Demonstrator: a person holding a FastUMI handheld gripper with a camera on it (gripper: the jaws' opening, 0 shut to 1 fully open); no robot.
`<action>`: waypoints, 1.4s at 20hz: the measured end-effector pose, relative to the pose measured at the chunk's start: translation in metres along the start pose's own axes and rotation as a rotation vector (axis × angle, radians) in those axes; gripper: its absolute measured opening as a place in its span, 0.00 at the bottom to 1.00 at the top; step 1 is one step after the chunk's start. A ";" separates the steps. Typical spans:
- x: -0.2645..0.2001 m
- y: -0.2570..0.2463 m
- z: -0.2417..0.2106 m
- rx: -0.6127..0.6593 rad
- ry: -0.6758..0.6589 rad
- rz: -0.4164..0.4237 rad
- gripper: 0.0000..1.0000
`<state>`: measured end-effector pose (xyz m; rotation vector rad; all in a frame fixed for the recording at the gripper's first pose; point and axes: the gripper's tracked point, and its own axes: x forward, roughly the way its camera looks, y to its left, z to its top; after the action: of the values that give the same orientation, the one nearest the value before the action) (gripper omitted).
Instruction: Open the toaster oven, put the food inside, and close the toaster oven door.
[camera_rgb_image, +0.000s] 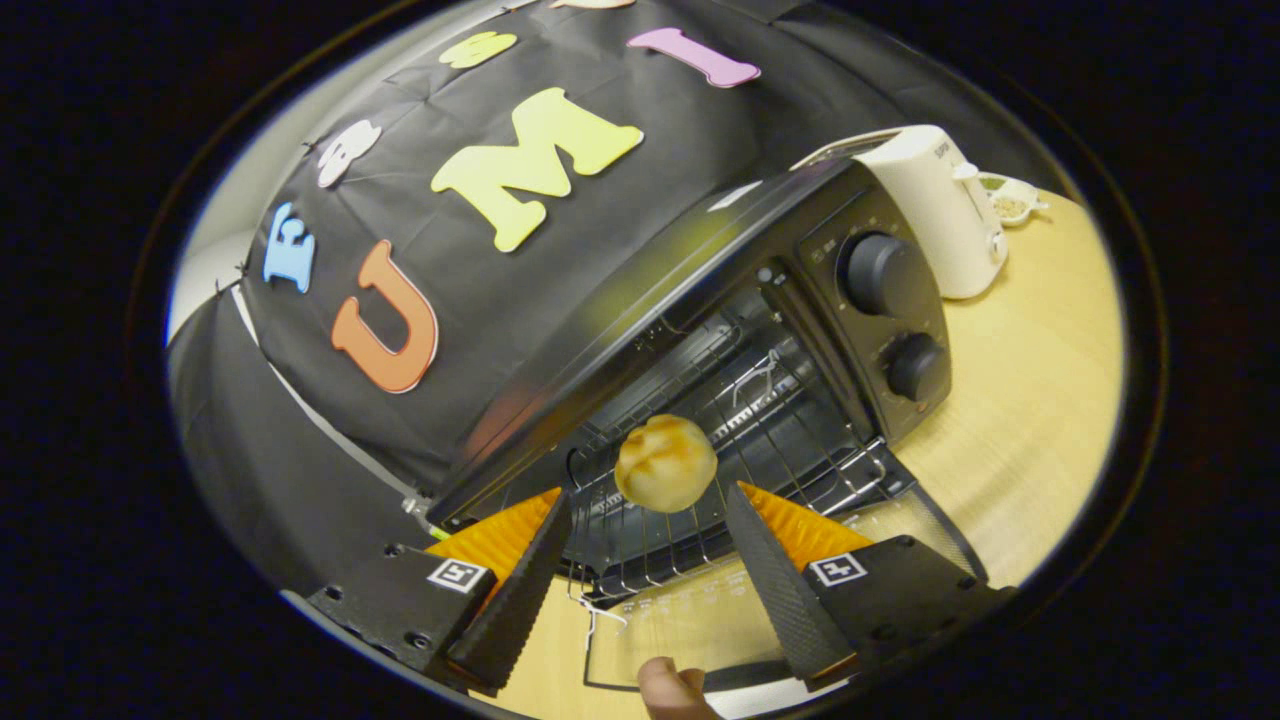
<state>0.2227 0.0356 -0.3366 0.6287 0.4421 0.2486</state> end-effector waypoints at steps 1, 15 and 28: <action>-0.009 -0.004 0.000 -0.029 -0.012 -0.023 1.00; -0.097 -0.030 -0.050 -0.601 0.040 -0.354 1.00; -0.099 -0.037 -0.138 -0.602 0.237 -0.412 1.00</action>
<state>0.0743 0.0422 -0.4263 -0.0890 0.6766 0.0526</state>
